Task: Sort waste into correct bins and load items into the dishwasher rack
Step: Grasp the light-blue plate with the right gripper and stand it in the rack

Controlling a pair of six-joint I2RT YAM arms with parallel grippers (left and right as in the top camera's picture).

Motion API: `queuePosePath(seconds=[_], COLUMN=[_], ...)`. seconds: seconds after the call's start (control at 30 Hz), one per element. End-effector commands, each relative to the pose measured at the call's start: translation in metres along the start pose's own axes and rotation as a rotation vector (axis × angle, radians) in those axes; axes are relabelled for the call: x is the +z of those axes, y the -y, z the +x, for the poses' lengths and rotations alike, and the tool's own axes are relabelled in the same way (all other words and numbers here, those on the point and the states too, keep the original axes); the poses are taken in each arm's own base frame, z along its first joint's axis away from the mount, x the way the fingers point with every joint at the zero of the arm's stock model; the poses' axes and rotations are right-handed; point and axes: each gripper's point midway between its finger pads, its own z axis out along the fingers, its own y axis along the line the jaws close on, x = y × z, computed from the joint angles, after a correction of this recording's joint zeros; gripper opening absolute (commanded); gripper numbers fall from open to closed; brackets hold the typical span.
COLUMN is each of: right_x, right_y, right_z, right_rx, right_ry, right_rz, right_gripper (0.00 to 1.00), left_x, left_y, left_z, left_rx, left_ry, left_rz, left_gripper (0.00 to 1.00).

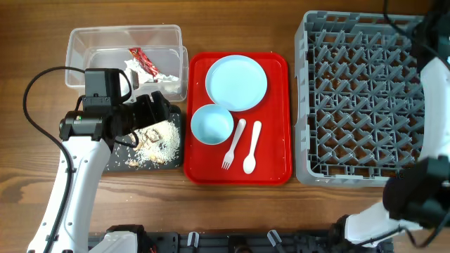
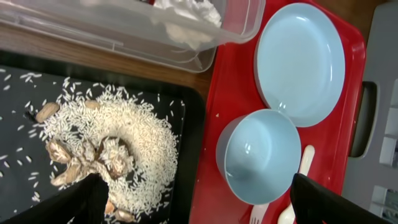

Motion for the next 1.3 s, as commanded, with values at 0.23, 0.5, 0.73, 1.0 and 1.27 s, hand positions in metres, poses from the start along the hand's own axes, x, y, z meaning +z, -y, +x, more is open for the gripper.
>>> queuePosePath(seconds=[0.23, 0.5, 0.73, 1.0, 1.27], right_x=[0.099, 0.098, 0.068, -0.109, -0.31], right_y=[-0.01, -0.067, -0.103, -0.151, -0.234], right_z=[0.075, 0.124, 0.137, 0.057, 0.166], right_rx=[-0.295, -0.345, -0.386, -0.175, -0.428], right_ry=[-0.171, -0.241, -0.306, -0.158, -0.448], right_rz=[0.332, 0.17, -0.125, -1.072, -1.431], right_gripper=[0.04, 0.09, 0.59, 0.73, 0.7], left_x=[-0.002, -0.002, -0.002, -0.002, -0.004], left_y=[-0.002, -0.002, -0.002, -0.002, -0.028], left_z=[-0.003, -0.004, -0.004, -0.003, 0.004], left_rx=[0.014, 0.015, 0.015, 0.014, -0.037], left_ry=[0.015, 0.018, 0.018, 0.017, 0.002], left_rz=[-0.008, -0.006, -0.006, -0.007, -0.151], left_gripper=[0.95, 0.95, 0.95, 0.95, 0.98])
